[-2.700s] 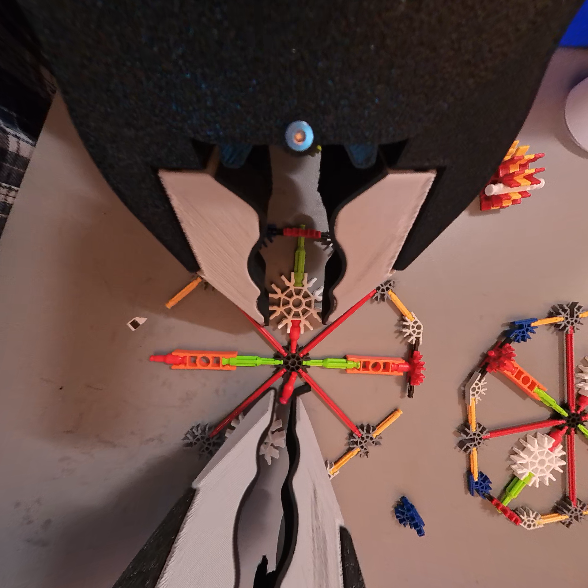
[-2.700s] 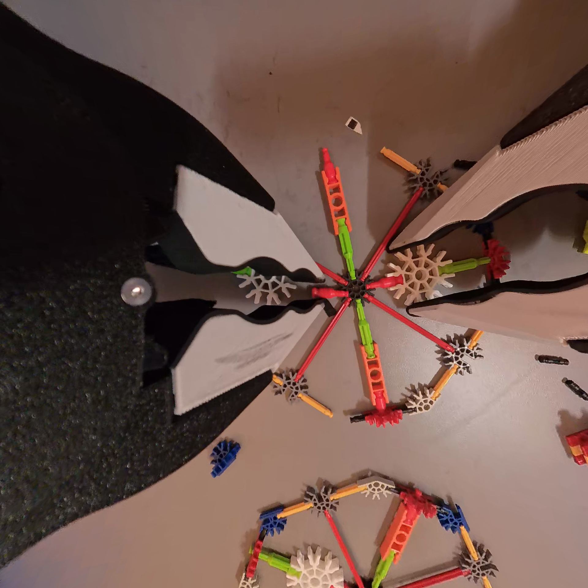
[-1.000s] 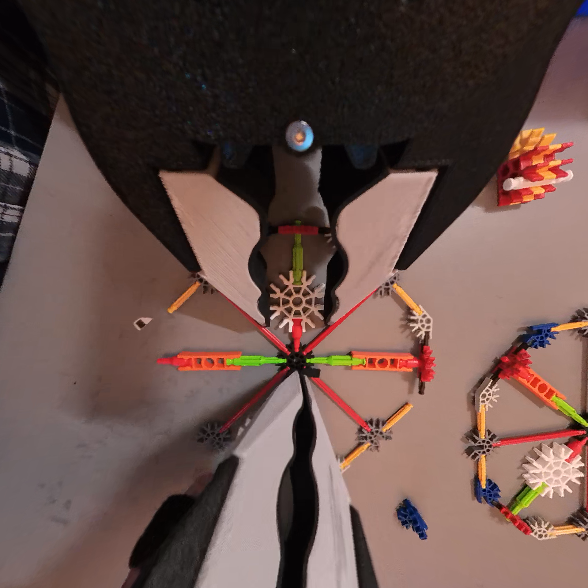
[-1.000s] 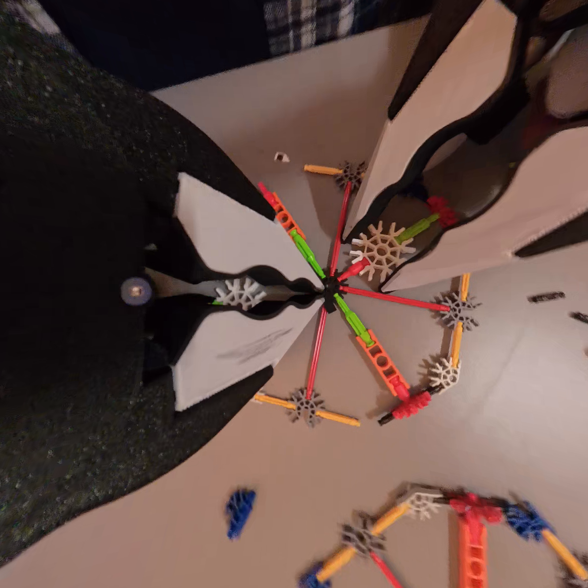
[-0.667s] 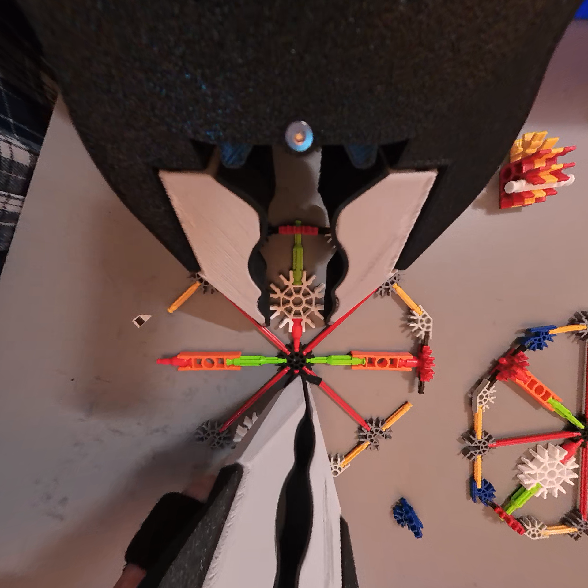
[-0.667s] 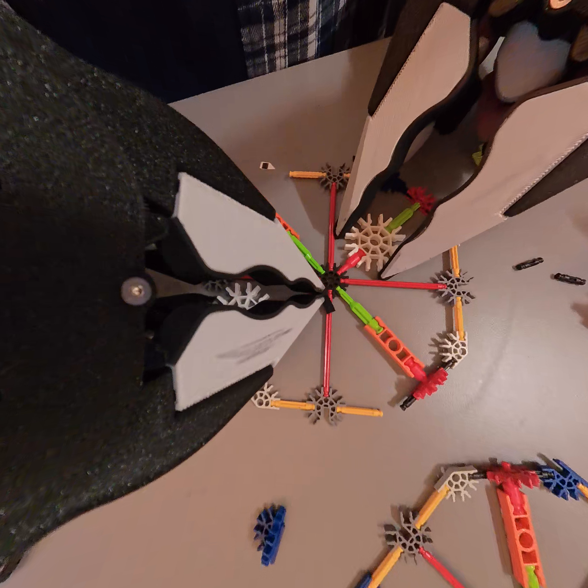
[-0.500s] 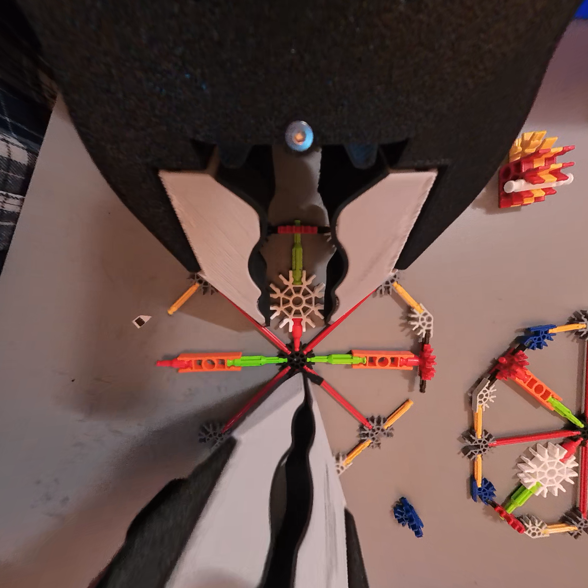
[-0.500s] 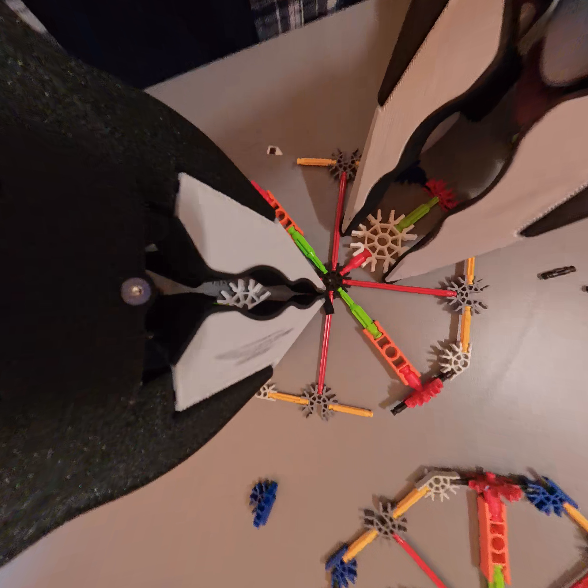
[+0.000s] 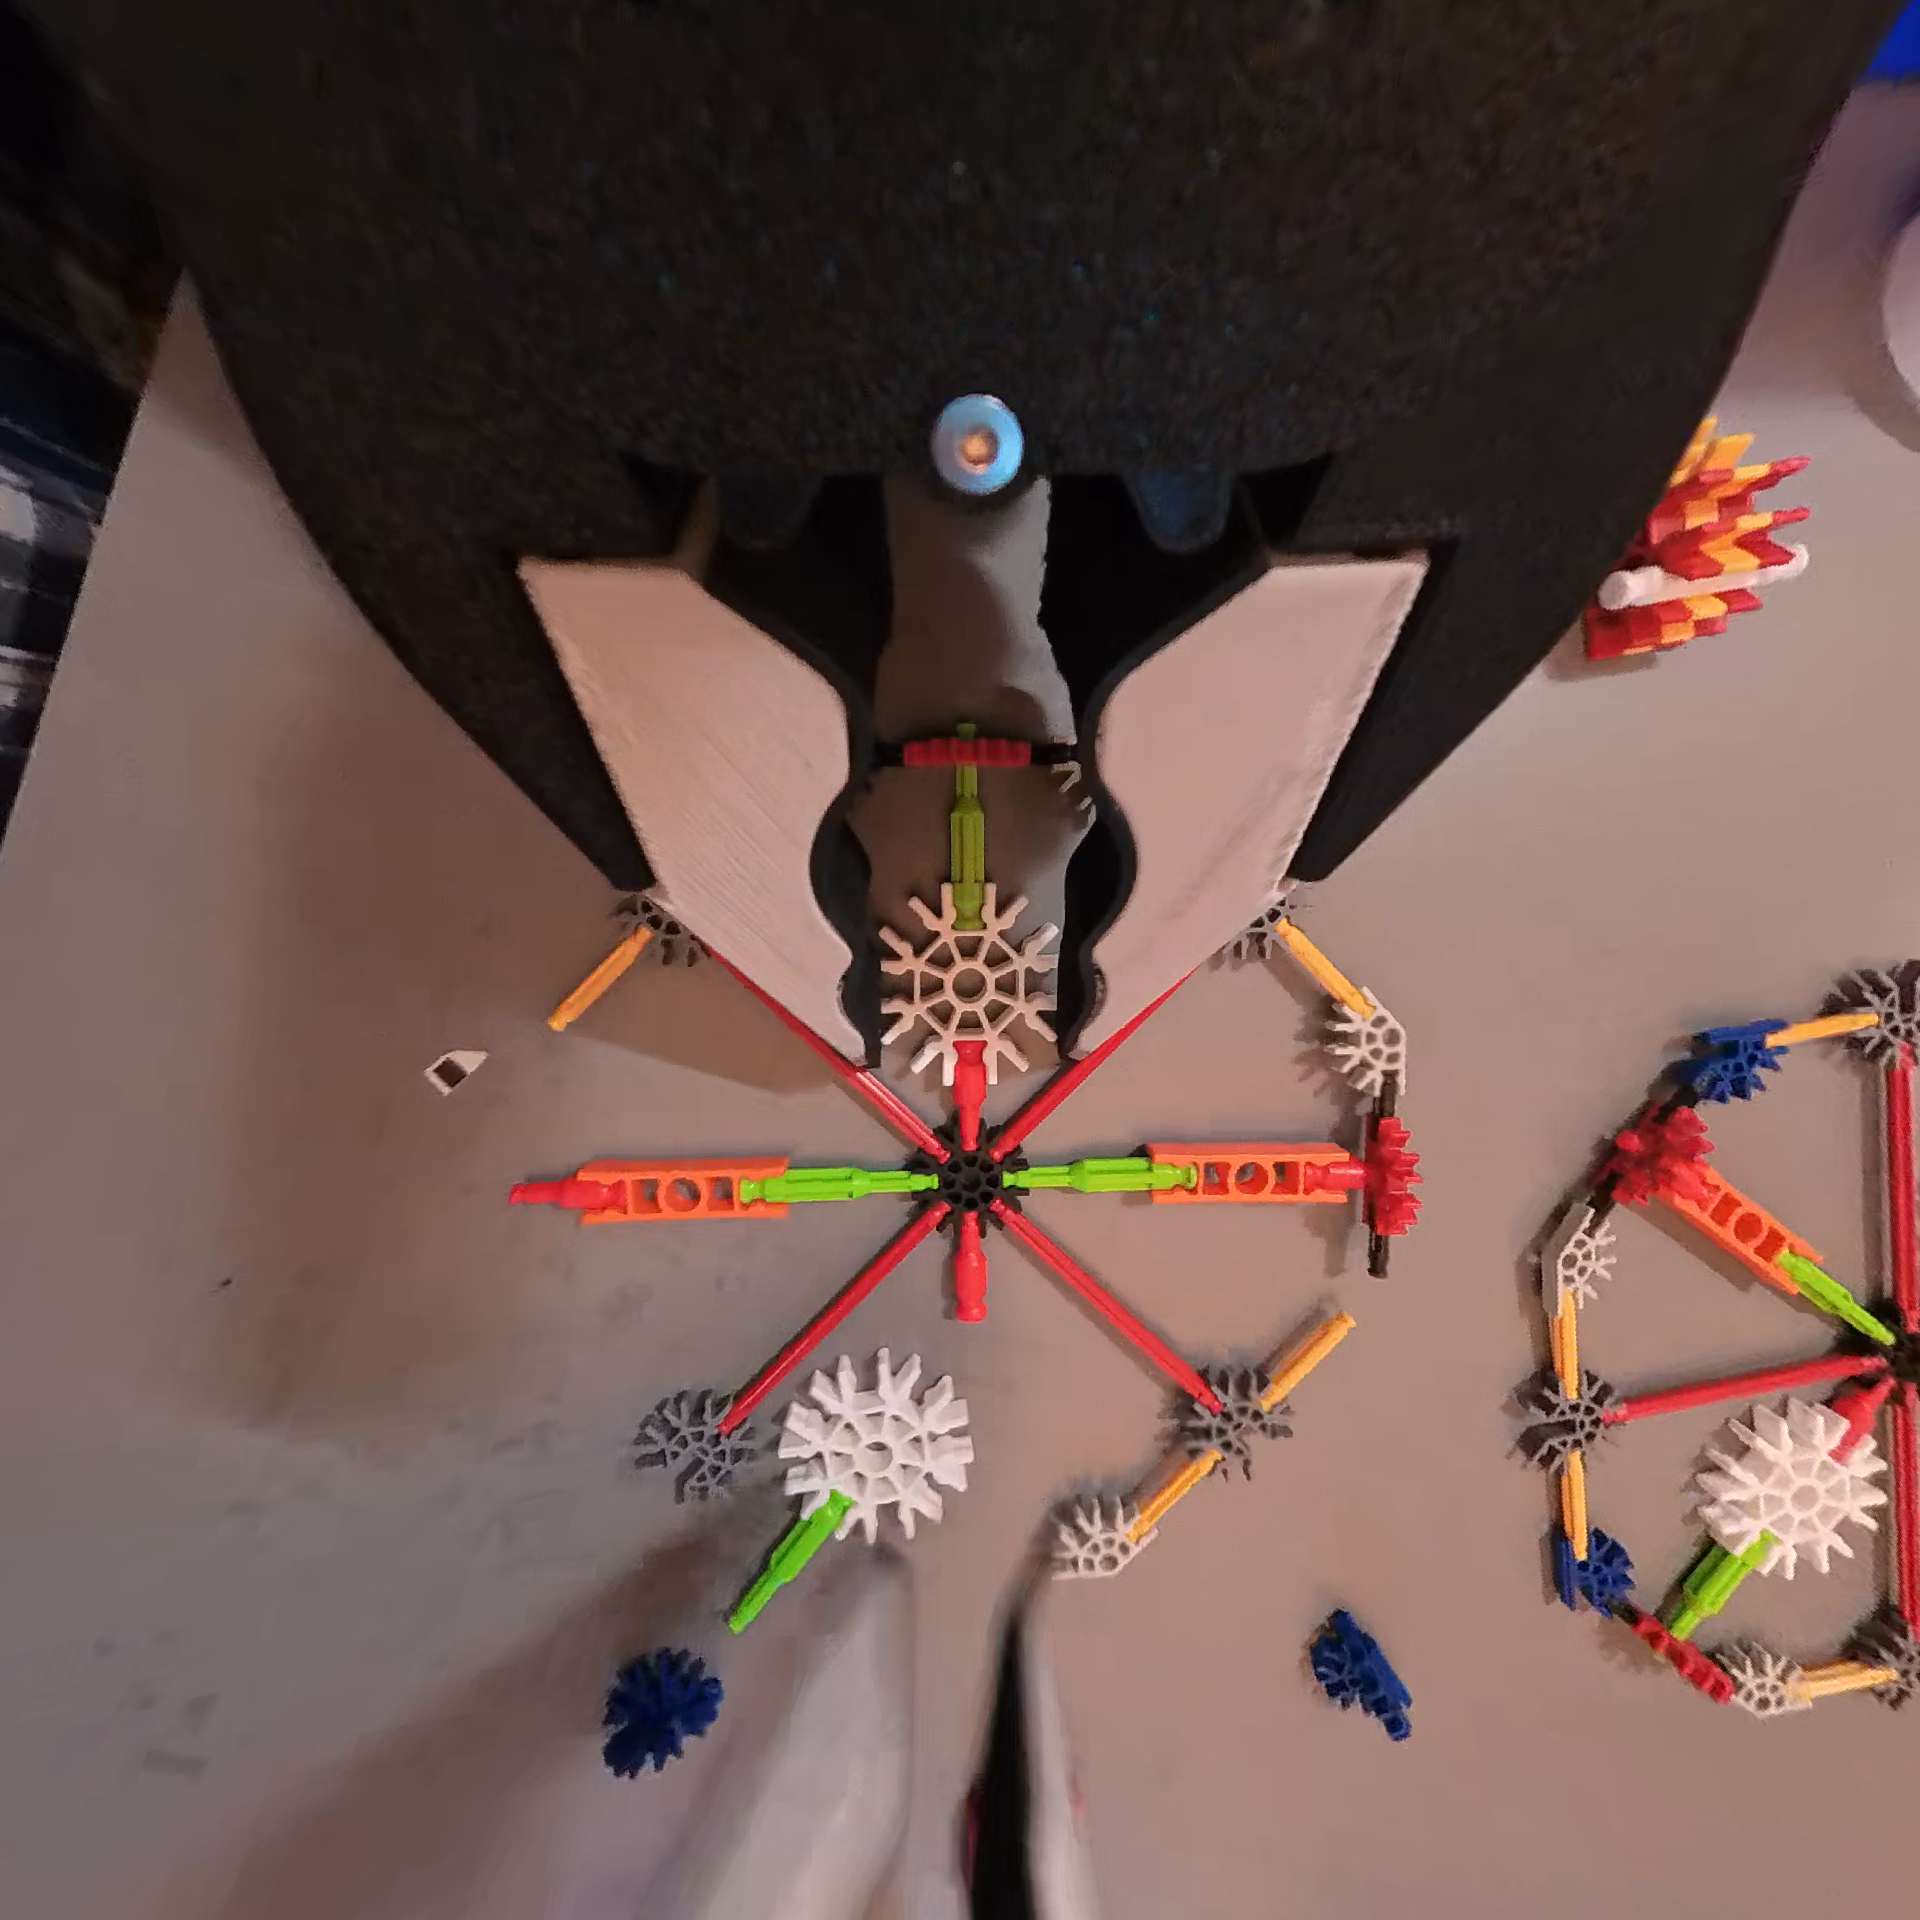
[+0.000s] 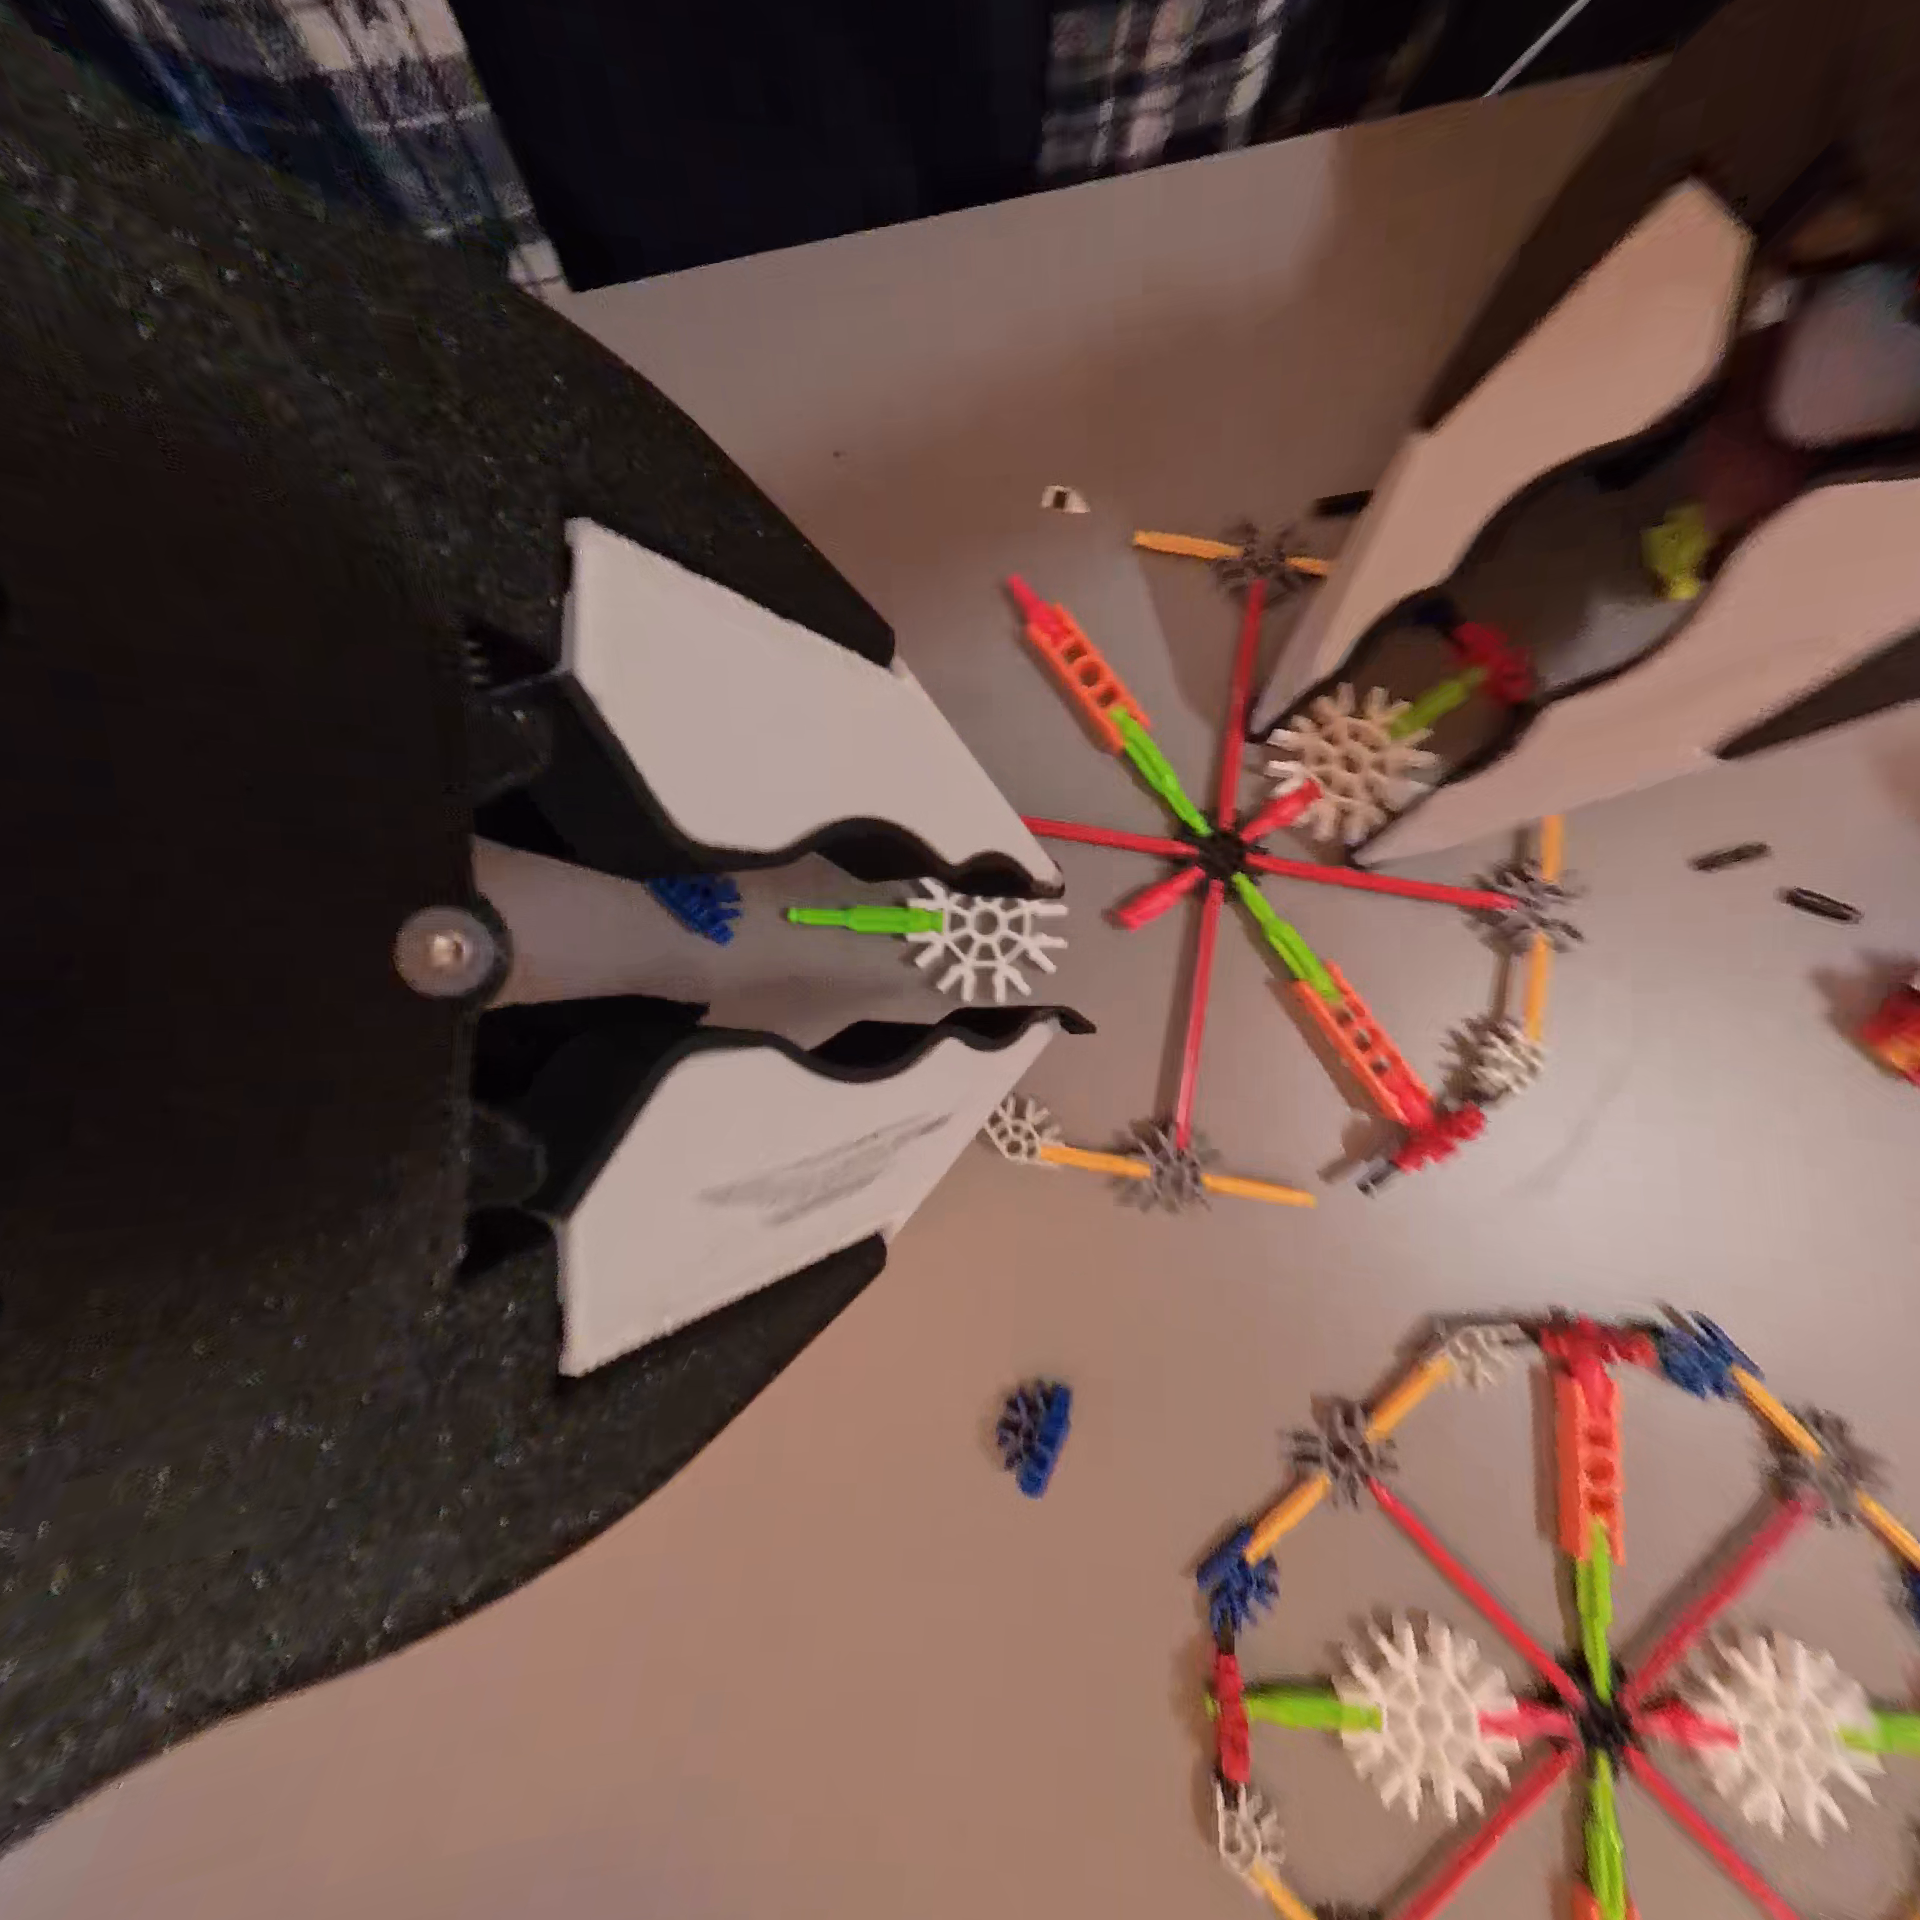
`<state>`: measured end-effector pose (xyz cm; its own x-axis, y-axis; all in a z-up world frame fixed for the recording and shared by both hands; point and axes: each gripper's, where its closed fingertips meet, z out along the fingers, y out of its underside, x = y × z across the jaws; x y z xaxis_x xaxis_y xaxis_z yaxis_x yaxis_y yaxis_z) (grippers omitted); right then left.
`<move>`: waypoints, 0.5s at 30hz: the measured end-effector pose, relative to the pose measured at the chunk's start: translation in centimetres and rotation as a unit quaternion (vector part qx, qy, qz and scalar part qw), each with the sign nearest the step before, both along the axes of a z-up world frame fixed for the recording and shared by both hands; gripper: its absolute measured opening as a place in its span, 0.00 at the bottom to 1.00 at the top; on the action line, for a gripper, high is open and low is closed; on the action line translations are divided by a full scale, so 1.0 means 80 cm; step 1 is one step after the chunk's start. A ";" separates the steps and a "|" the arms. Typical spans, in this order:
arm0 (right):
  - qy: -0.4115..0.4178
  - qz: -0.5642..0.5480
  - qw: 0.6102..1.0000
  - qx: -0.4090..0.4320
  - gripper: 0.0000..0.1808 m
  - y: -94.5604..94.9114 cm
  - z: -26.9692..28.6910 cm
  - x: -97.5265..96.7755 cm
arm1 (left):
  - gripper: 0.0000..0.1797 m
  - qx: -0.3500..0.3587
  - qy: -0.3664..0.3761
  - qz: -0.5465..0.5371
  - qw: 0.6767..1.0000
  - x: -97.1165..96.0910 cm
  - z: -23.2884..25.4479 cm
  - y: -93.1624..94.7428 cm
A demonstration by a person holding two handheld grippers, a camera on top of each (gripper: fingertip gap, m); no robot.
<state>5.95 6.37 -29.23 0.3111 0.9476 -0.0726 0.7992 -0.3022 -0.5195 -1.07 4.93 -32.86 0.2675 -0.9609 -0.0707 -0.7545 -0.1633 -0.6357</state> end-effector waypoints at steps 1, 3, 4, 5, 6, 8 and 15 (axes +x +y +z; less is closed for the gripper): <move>-0.024 0.016 1.000 0.003 0.14 -0.008 -0.011 0.003 | 0.18 -0.003 0.002 0.000 1.000 0.000 0.000 0.000; -0.060 0.029 0.998 0.023 0.20 -0.014 -0.029 0.010 | 0.18 -0.006 0.005 0.000 1.000 0.000 0.000 0.000; -0.062 0.032 0.997 0.018 0.22 -0.019 -0.034 0.010 | 0.18 -0.006 0.005 -0.001 1.000 0.000 0.000 0.000; -0.055 0.028 0.998 0.017 0.24 -0.020 -0.037 0.008 | 0.18 -0.007 0.005 -0.001 1.000 0.000 0.000 0.000; -0.051 0.025 0.998 0.022 0.24 -0.019 -0.037 0.007 | 0.18 -0.008 0.004 0.000 1.000 0.000 -0.001 0.000; -0.054 0.030 0.998 0.032 0.19 -0.018 -0.041 0.007 | 0.18 -0.008 0.004 0.001 1.000 -0.001 -0.001 0.000; -0.011 0.042 0.999 0.025 0.00 -0.019 -0.032 0.003 | 0.18 -0.003 0.010 -0.008 1.000 -0.002 0.000 0.000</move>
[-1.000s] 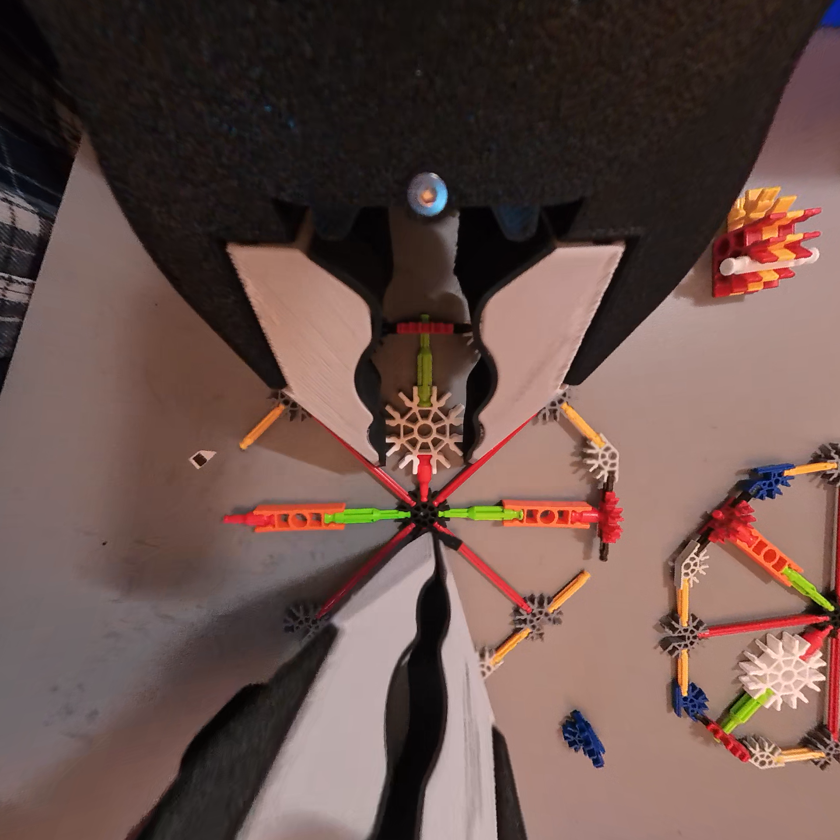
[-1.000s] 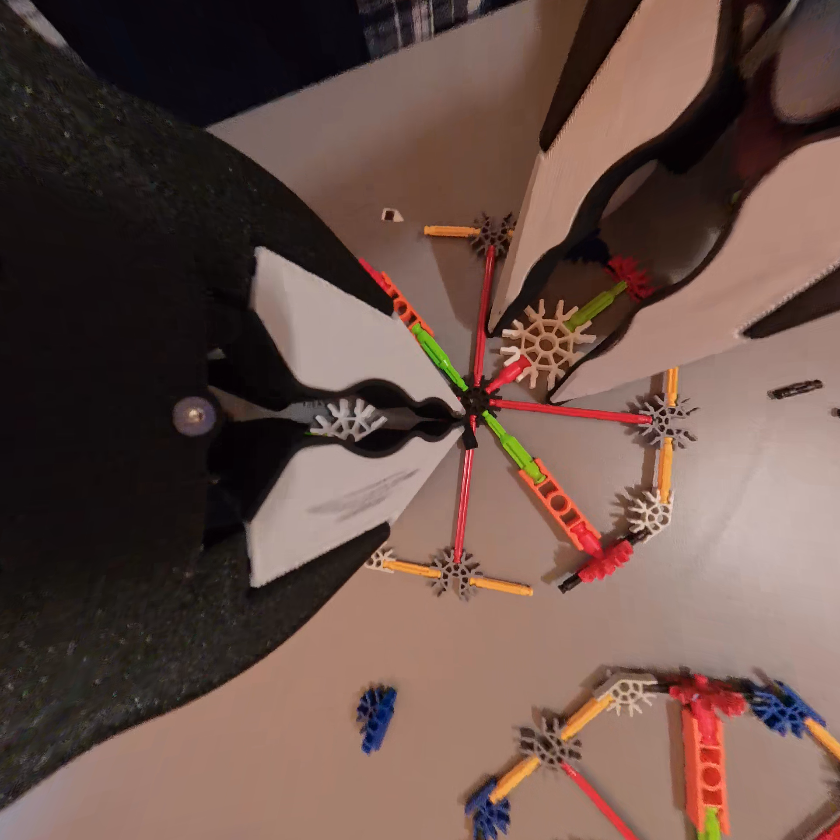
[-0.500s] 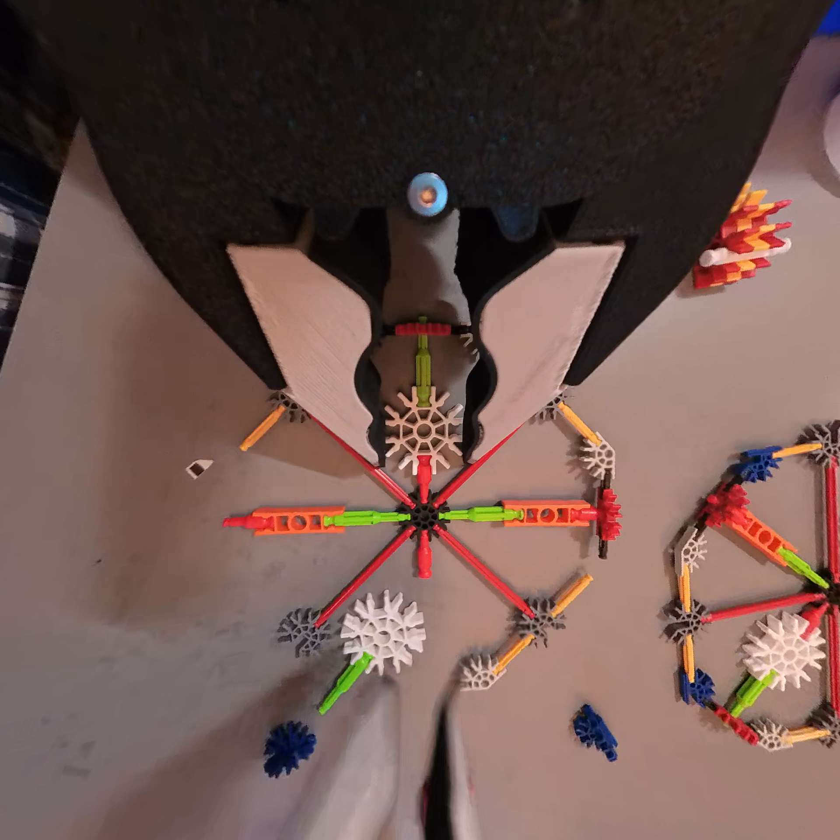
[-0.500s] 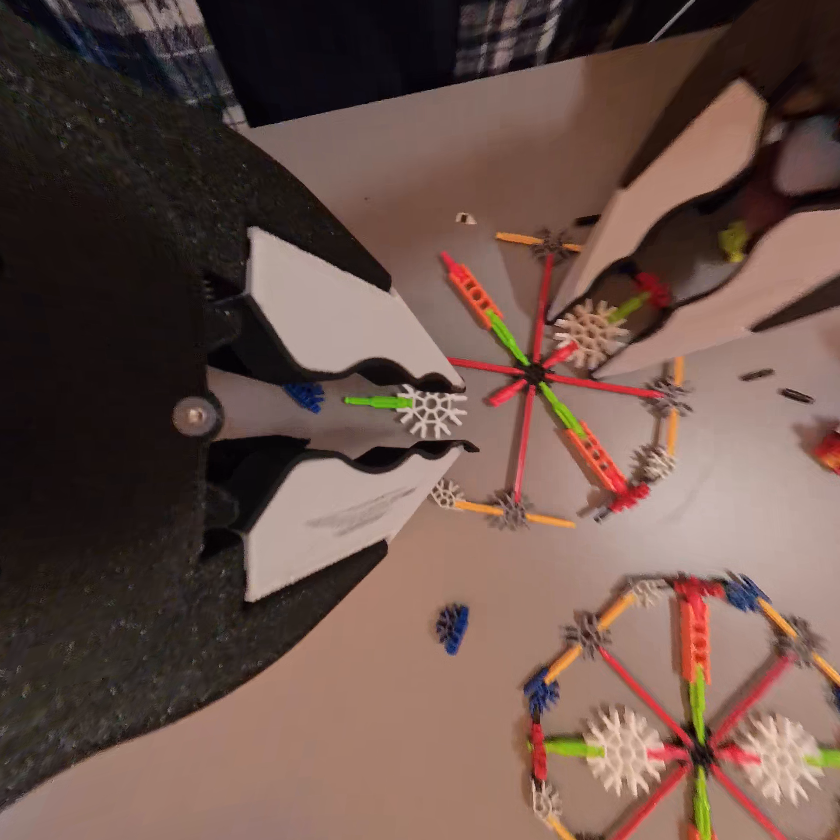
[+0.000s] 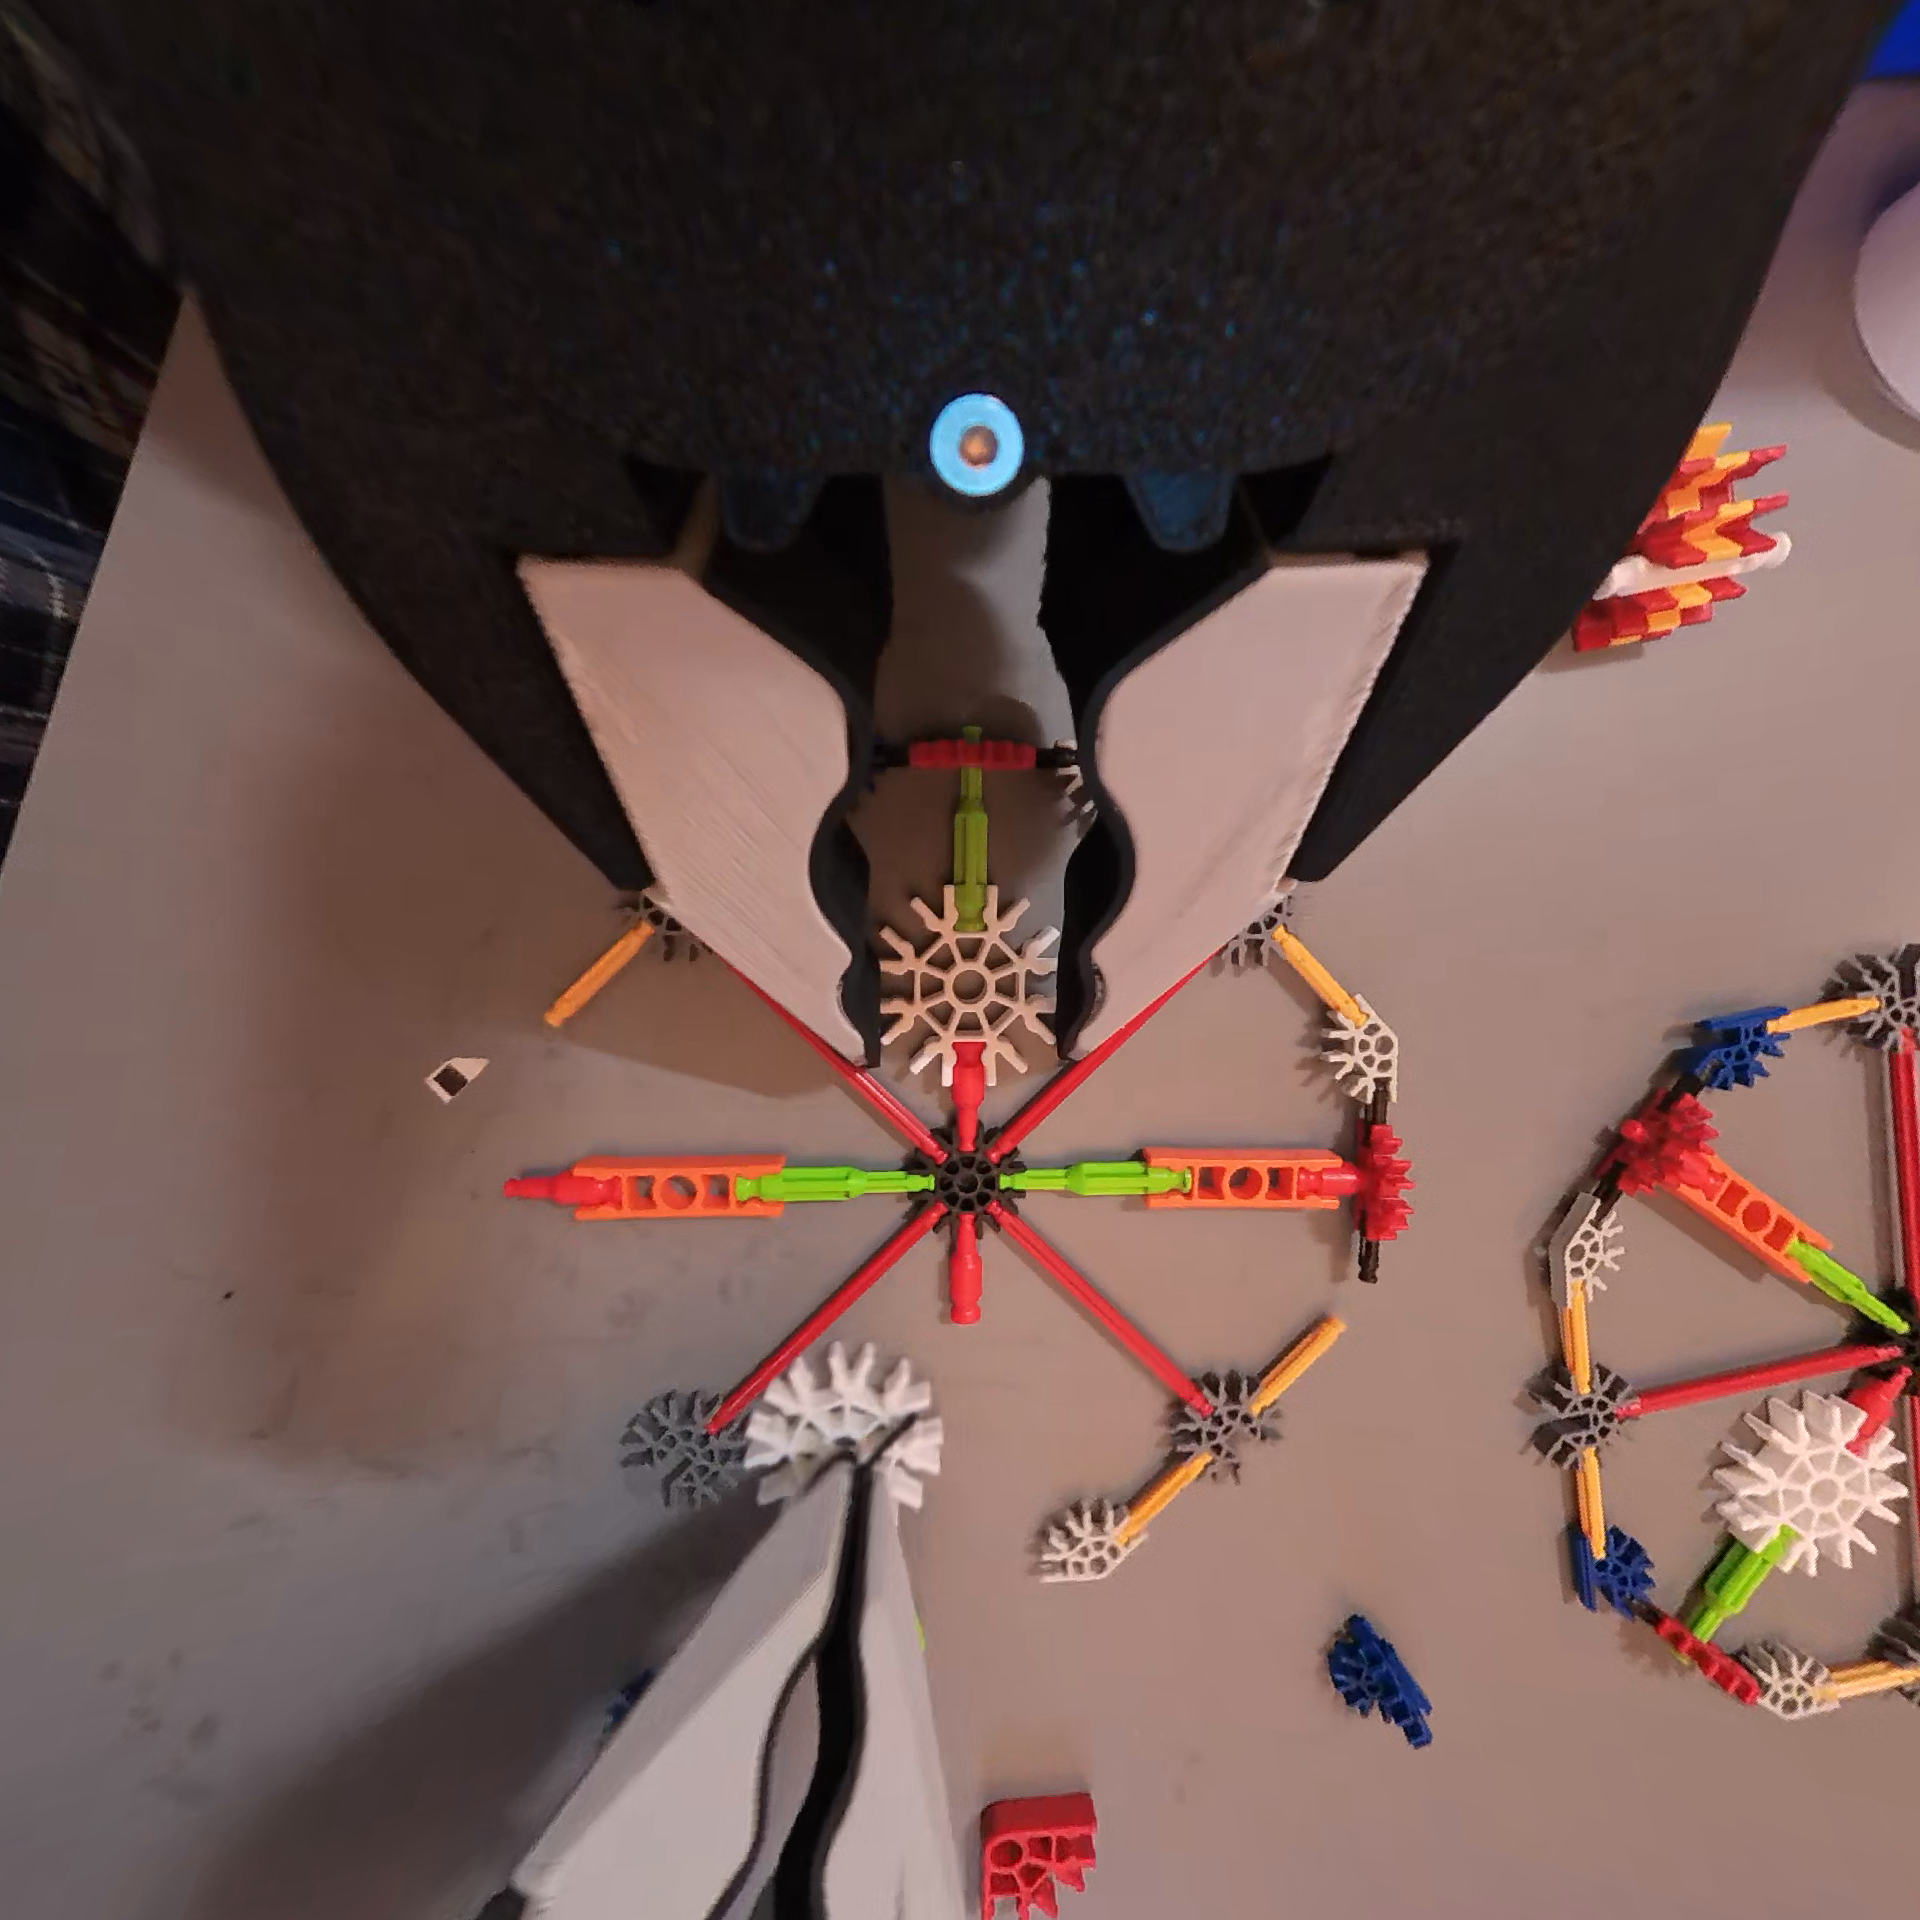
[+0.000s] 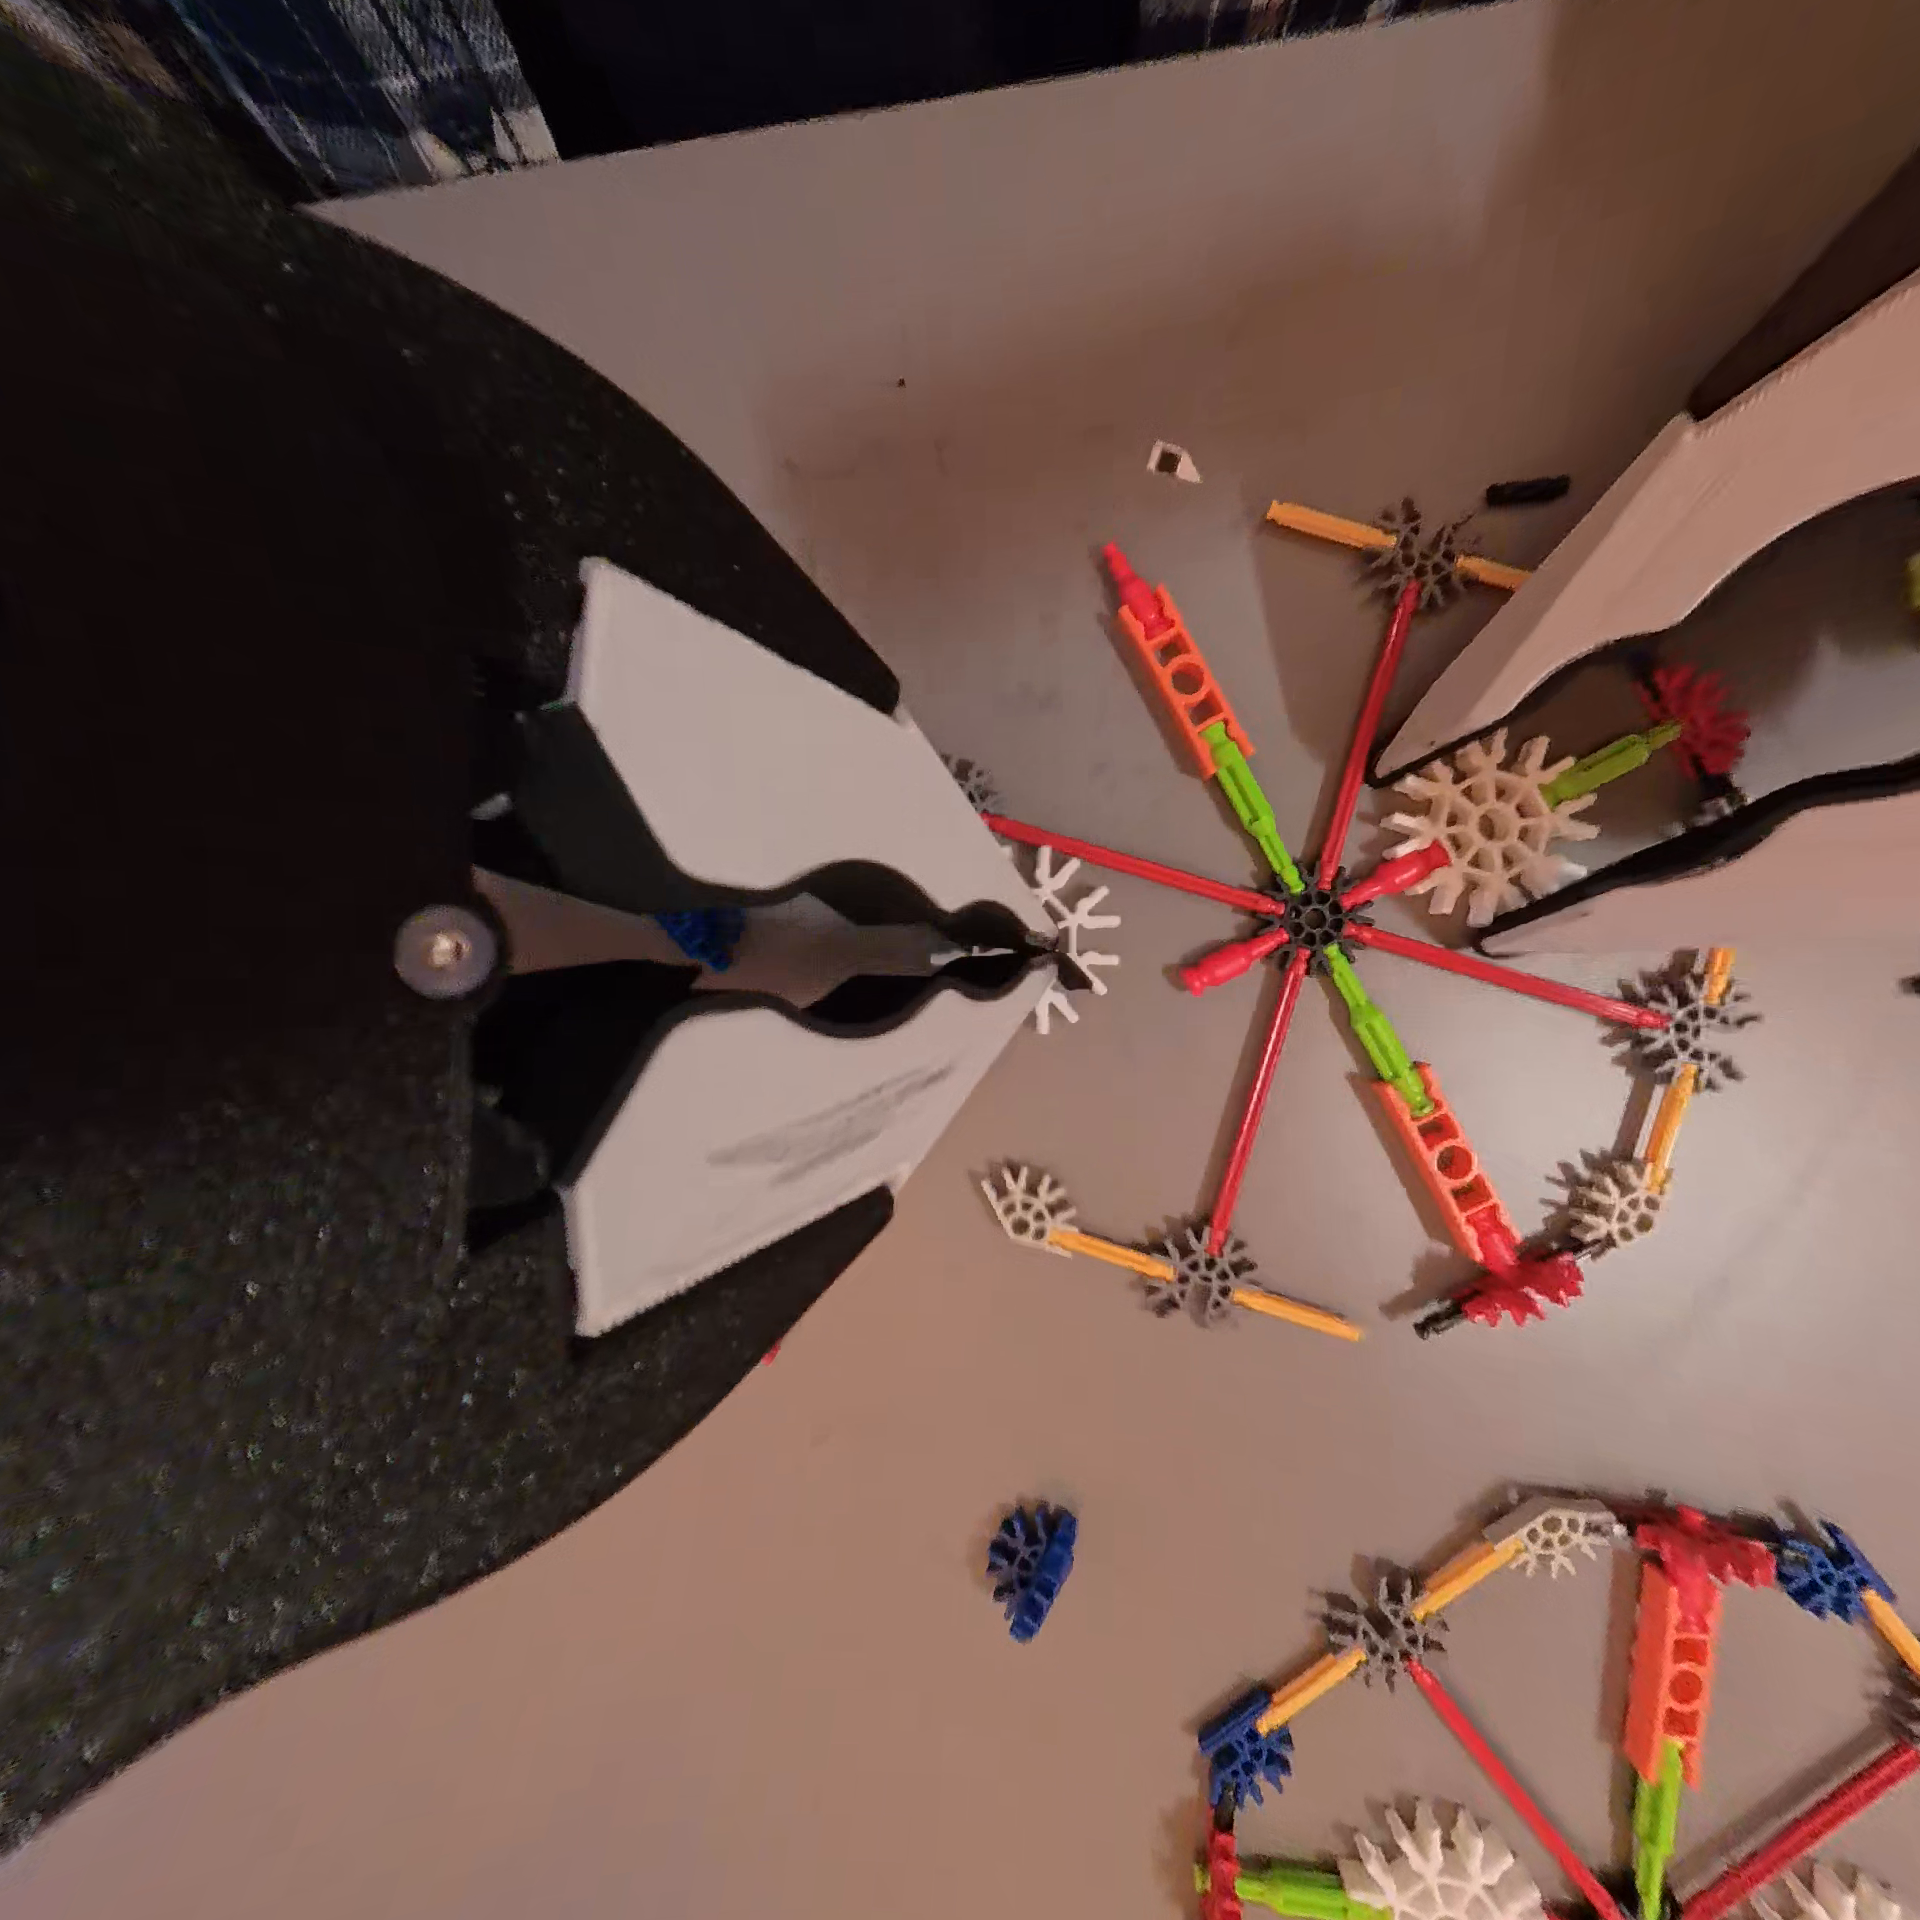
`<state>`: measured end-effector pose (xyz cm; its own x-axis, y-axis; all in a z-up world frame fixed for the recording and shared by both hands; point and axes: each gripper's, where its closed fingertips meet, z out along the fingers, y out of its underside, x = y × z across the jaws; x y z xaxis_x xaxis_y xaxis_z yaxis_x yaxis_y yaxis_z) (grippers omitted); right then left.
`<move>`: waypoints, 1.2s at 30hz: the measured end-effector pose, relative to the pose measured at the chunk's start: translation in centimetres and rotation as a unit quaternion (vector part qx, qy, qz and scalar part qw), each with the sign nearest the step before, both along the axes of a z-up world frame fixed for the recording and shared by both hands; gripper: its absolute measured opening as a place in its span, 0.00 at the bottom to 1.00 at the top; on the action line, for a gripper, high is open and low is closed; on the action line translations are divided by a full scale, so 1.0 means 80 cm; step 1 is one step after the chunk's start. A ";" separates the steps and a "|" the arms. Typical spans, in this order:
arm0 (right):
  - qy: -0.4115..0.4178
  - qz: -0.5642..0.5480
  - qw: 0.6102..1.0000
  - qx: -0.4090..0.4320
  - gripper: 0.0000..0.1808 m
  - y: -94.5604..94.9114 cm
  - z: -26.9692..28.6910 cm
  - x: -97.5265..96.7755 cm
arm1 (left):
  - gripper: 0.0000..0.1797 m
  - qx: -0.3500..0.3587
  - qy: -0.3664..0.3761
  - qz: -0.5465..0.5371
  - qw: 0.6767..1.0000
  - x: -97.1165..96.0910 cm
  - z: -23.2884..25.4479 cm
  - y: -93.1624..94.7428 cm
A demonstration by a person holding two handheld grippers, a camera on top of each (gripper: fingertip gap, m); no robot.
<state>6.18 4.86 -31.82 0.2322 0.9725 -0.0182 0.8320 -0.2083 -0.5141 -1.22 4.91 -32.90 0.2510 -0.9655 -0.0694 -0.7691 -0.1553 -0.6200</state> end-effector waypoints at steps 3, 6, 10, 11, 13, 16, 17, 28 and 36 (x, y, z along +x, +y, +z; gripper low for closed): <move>-0.011 0.009 1.000 -0.001 0.08 -0.002 0.002 0.003 | 0.18 0.001 0.003 -0.008 1.000 -0.001 0.000 0.000; -0.017 0.009 1.000 0.005 0.16 0.000 0.007 0.008 | 0.18 -0.002 0.005 -0.022 1.000 -0.004 0.000 -0.003; -0.012 0.021 1.000 0.009 0.19 -0.004 0.014 0.008 | 0.17 -0.006 0.008 -0.044 0.999 -0.008 0.000 -0.009; -0.013 0.027 0.999 0.015 0.21 -0.004 0.014 0.008 | 0.17 -0.008 0.008 -0.050 0.999 -0.010 0.000 -0.011; -0.020 0.044 0.999 0.017 0.24 -0.006 0.008 0.006 | 0.18 -0.012 0.007 -0.052 0.999 -0.011 0.000 -0.012; -0.038 0.061 0.997 0.018 0.26 -0.008 -0.006 0.005 | 0.18 -0.014 0.008 -0.053 0.998 -0.011 0.000 -0.012; -0.041 0.066 0.997 0.020 0.26 -0.008 -0.009 0.005 | 0.18 -0.015 0.008 -0.053 0.998 -0.011 0.000 -0.012; -0.020 0.077 0.997 0.014 0.23 -0.011 -0.002 0.000 | 0.18 -0.019 0.003 -0.043 0.999 -0.012 0.000 -0.013; -0.045 0.117 0.992 0.017 0.21 -0.013 -0.014 0.005 | 0.18 -0.027 0.003 -0.049 0.998 -0.012 0.000 -0.013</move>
<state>6.55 3.82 -32.97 -0.0005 0.9996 0.0269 0.8985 0.0122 -0.4388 -2.14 3.86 -32.94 0.1554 -0.9877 -0.0172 -0.7857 -0.1131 -0.6082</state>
